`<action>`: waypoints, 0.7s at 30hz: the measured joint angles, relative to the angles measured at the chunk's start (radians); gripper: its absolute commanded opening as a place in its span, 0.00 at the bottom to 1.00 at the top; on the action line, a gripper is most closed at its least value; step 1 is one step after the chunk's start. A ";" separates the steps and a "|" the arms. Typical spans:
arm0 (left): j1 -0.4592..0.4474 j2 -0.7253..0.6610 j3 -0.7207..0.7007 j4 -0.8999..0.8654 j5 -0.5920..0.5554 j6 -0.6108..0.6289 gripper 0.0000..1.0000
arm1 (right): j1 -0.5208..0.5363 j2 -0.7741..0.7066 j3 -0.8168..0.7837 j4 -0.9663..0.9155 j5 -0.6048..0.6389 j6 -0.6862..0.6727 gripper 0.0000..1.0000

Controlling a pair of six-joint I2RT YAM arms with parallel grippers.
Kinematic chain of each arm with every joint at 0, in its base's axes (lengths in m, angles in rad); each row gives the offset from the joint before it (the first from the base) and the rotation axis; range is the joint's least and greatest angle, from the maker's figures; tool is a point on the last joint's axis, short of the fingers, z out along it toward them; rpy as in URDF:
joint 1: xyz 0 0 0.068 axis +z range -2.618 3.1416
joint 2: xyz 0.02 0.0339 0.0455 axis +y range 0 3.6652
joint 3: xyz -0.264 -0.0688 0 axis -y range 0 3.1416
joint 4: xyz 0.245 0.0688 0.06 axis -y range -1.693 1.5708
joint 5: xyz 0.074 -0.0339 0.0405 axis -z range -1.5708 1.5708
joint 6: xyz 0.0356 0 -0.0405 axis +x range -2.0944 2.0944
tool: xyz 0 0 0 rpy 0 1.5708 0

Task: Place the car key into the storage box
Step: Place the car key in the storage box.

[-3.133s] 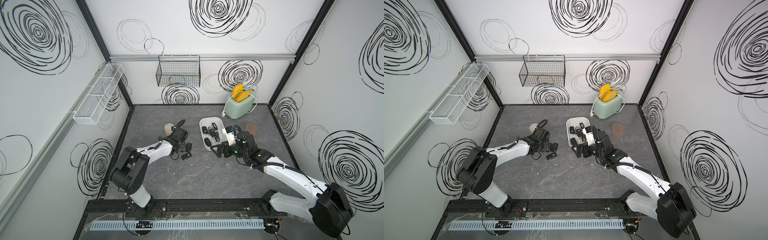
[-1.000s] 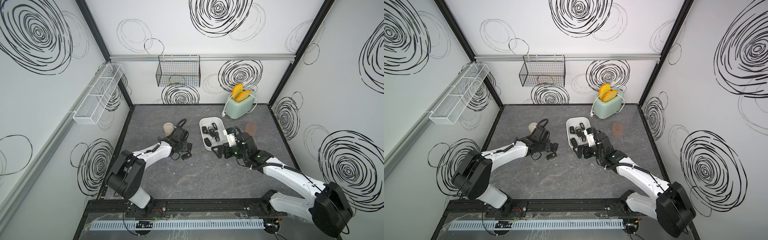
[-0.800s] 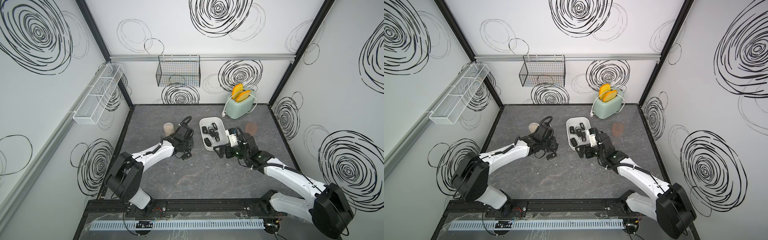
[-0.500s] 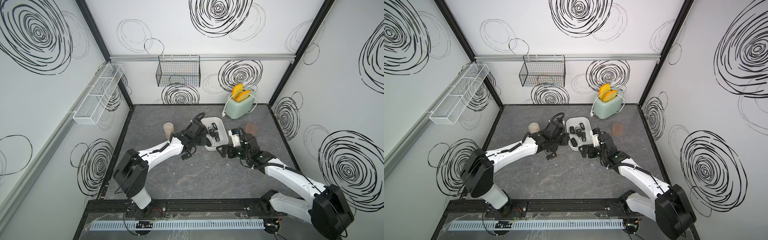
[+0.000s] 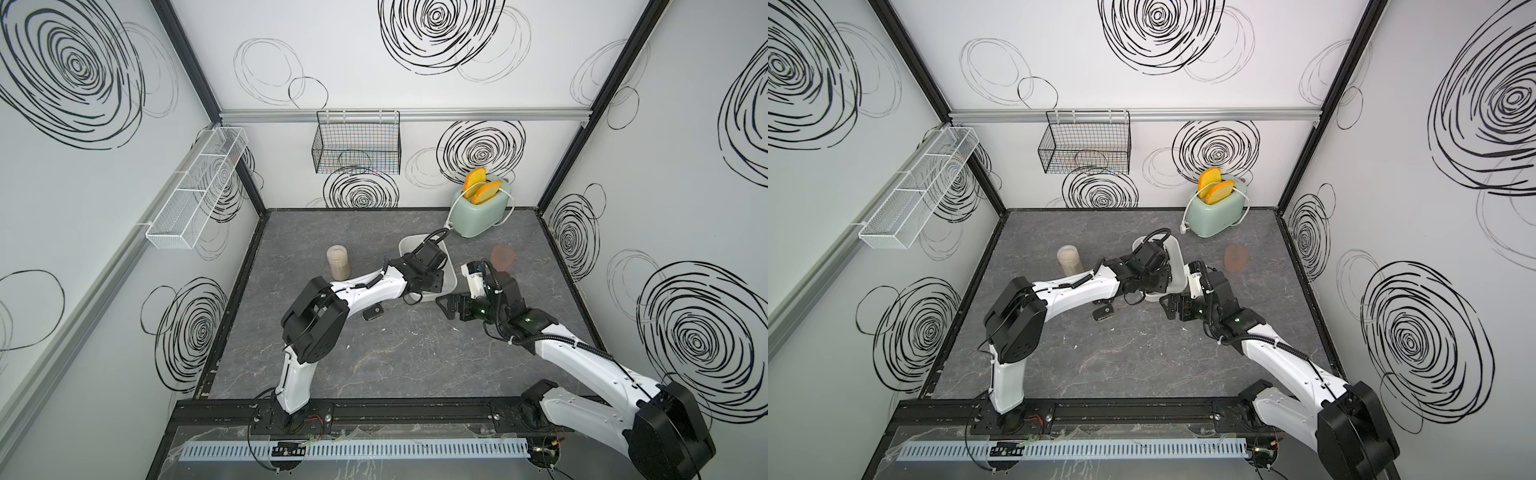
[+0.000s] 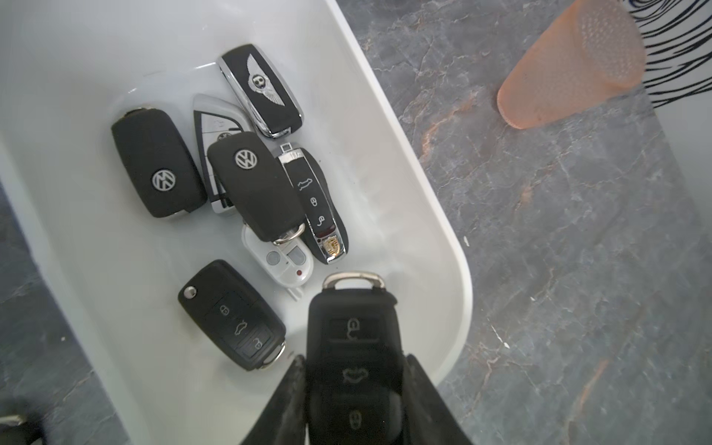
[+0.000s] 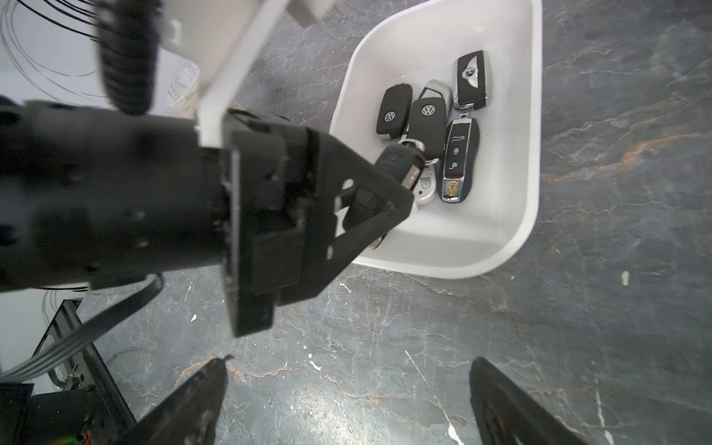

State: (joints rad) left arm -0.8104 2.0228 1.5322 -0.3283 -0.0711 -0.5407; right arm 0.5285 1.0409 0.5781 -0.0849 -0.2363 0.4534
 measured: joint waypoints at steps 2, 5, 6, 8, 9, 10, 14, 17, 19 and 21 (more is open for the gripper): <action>0.000 0.037 0.034 -0.017 -0.003 0.014 0.31 | -0.002 -0.008 -0.004 0.000 0.000 0.001 0.99; 0.000 0.082 0.074 -0.032 -0.009 0.034 0.31 | -0.003 -0.023 -0.008 -0.002 0.000 0.003 0.99; 0.000 0.094 0.084 -0.040 -0.011 0.043 0.31 | -0.003 -0.027 -0.008 -0.002 0.000 0.003 0.99; 0.000 0.111 0.097 -0.050 -0.018 0.053 0.32 | -0.003 -0.037 -0.008 -0.002 0.000 0.003 0.99; 0.000 0.118 0.101 -0.054 -0.021 0.060 0.32 | -0.003 -0.042 -0.008 -0.002 0.000 0.003 0.99; 0.000 0.124 0.105 -0.060 -0.023 0.064 0.32 | -0.004 -0.047 -0.008 -0.002 0.000 0.003 0.99; 0.000 0.147 0.114 -0.072 -0.031 0.080 0.33 | -0.006 -0.055 -0.009 -0.002 0.000 0.003 0.99; 0.000 0.152 0.114 -0.076 -0.034 0.085 0.37 | -0.008 -0.058 -0.010 -0.003 0.000 0.003 0.99; 0.001 0.152 0.114 -0.079 -0.035 0.087 0.41 | -0.008 -0.058 -0.010 -0.003 0.000 0.004 0.99; 0.001 0.152 0.114 -0.082 -0.035 0.087 0.44 | -0.008 -0.058 -0.010 -0.005 0.004 0.007 0.99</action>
State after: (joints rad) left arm -0.8093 2.1750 1.6466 -0.4103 -0.1059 -0.4538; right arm 0.5201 0.9825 0.5682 -0.0898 -0.2325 0.4606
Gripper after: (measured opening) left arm 0.416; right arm 0.990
